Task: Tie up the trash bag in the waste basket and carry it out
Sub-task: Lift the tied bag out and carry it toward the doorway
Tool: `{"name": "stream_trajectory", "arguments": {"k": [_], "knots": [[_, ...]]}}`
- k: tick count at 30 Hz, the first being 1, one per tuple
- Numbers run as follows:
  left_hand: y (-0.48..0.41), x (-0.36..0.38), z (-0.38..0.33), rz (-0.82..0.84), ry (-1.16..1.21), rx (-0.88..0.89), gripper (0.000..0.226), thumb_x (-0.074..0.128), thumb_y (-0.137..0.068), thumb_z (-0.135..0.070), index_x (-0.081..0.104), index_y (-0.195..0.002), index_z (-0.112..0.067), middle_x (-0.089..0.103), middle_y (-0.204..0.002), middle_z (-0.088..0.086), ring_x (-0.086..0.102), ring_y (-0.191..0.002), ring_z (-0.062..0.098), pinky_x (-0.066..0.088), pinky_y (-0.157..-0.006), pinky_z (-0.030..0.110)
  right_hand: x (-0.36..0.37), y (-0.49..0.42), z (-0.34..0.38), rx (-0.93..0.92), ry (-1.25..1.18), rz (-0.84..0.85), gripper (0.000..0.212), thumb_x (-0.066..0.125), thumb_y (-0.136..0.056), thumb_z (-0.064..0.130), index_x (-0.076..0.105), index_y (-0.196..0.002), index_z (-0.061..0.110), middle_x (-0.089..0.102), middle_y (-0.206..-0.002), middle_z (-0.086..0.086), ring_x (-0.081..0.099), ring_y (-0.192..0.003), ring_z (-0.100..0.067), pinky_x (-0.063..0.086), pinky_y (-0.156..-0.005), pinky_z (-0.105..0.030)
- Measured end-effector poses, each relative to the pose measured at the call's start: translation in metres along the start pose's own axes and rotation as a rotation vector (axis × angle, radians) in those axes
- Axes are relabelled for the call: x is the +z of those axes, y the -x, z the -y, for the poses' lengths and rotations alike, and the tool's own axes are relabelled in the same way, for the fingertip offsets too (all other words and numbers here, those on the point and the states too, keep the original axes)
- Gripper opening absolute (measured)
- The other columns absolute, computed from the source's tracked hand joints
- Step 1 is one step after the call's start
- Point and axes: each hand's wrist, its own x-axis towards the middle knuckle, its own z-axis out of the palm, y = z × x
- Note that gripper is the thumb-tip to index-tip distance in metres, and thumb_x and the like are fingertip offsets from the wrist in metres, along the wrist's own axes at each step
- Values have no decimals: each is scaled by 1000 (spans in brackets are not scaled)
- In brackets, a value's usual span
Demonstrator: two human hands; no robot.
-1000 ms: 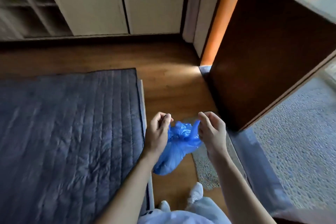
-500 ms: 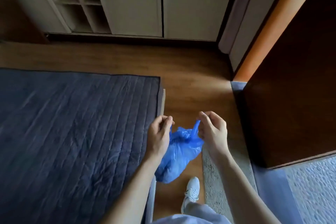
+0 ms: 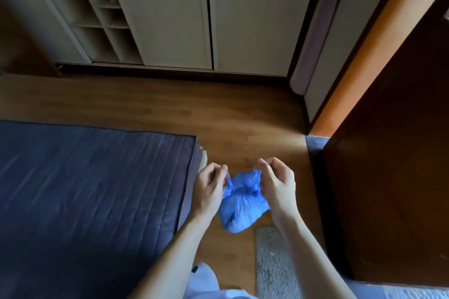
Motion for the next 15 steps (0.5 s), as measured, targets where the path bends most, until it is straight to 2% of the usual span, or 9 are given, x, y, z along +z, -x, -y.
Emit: {"name": "stream_trajectory", "arguments": {"k": [3, 5, 8, 12, 15], "knots": [[-31, 16, 4, -1, -26, 5, 29, 58, -86, -31, 53, -59, -24, 40, -44, -12, 34, -43, 6, 25, -49, 24, -4, -34, 1, -3, -8, -3, 35, 60, -88, 33, 47, -62, 13, 37, -55, -2, 32, -56, -20, 28, -53, -37], [-54, 24, 5, 3, -39, -1, 29, 58, -86, -32, 54, -59, -27, 41, -45, -12, 35, -45, 5, 25, -51, 26, -4, -59, 0, 8, -16, -8, 37, 60, -88, 34, 45, -63, 11, 36, -55, -1, 31, -56, -19, 27, -53, -37], [-95, 35, 6, -6, -55, 4, 29, 58, -87, -32, 56, -59, -27, 43, -46, -13, 37, -45, 5, 25, -51, 26, 2, -97, -3, 29, -19, -15, 36, 60, -86, 35, 50, -66, 7, 37, -54, -1, 32, -55, -19, 27, -52, -34], [-164, 48, 5, -22, -85, -10, 27, 57, -85, -35, 59, -59, -27, 47, -46, -14, 40, -48, 7, 28, -53, 29, 20, -160, -3, 91, -40, -24, 34, 61, -86, 32, 47, -59, 17, 35, -54, 4, 29, -54, -16, 25, -51, -31], [-225, 56, 1, -31, -74, -40, 27, 56, -84, -35, 56, -58, -26, 46, -45, -14, 39, -47, 9, 28, -51, 30, 43, -217, -1, 117, -36, -37, 33, 61, -89, 25, 50, -61, 14, 37, -53, 4, 32, -52, -15, 27, -50, -28]]}}
